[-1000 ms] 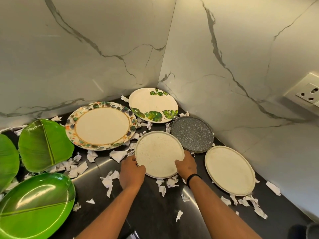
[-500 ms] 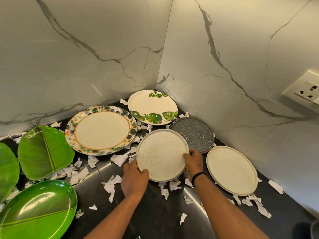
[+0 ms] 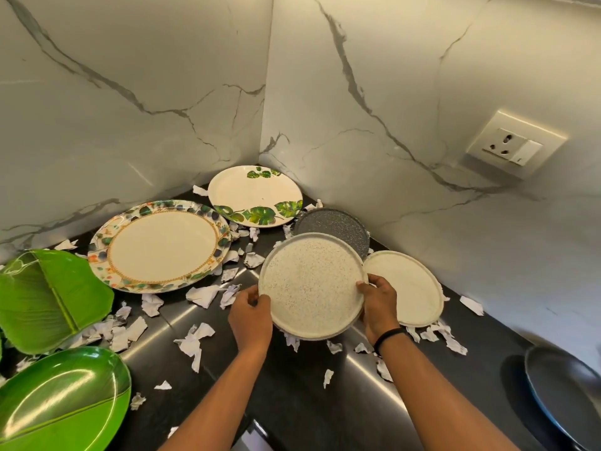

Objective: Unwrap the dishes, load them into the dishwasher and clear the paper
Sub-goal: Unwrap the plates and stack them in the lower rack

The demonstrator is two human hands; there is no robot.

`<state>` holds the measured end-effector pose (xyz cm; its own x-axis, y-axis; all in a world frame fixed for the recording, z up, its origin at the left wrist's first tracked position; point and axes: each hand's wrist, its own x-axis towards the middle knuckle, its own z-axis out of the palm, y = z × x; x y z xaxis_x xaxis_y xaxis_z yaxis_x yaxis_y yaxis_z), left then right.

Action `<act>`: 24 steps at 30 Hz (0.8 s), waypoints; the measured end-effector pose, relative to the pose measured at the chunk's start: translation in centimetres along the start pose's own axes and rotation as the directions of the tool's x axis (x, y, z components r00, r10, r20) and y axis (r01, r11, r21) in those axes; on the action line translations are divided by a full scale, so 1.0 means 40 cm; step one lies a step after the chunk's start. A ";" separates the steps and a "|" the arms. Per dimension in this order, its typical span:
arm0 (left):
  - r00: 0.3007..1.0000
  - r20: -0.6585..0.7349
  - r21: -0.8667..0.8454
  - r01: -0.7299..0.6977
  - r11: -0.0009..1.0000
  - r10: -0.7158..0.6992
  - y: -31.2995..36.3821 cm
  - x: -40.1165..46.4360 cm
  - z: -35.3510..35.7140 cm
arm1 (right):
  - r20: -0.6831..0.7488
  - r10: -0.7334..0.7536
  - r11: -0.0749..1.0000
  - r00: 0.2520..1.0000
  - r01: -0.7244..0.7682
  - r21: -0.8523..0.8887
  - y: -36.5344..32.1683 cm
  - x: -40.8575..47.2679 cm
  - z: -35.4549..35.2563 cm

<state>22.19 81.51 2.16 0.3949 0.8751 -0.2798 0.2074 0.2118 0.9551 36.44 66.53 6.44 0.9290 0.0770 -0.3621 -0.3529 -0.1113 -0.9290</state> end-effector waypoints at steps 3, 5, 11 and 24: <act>0.994 0.106 -0.031 0.019 0.999 -0.016 0.026 -0.048 0.039 | -0.067 -0.030 0.999 0.997 0.033 0.041 -0.020 -0.042 -0.090; 0.979 0.202 -0.045 0.038 0.998 -0.028 0.041 -0.080 0.068 | -0.108 -0.045 0.997 0.993 0.051 0.050 -0.035 -0.072 -0.152; 0.885 0.466 -0.039 0.045 0.998 -0.021 0.116 -0.253 0.164 | -0.264 -0.099 0.987 0.960 0.128 0.094 -0.064 -0.216 -0.401; 0.530 0.848 0.028 -0.046 0.999 0.001 0.097 -0.844 0.267 | -0.667 -0.115 0.936 0.736 0.305 0.176 0.040 -0.635 -0.974</act>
<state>19.24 48.13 14.27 0.9684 0.0955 -0.2303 0.2136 0.1589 0.9639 16.65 25.79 17.12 0.7992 -0.5912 -0.1090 -0.0663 0.0935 -0.9934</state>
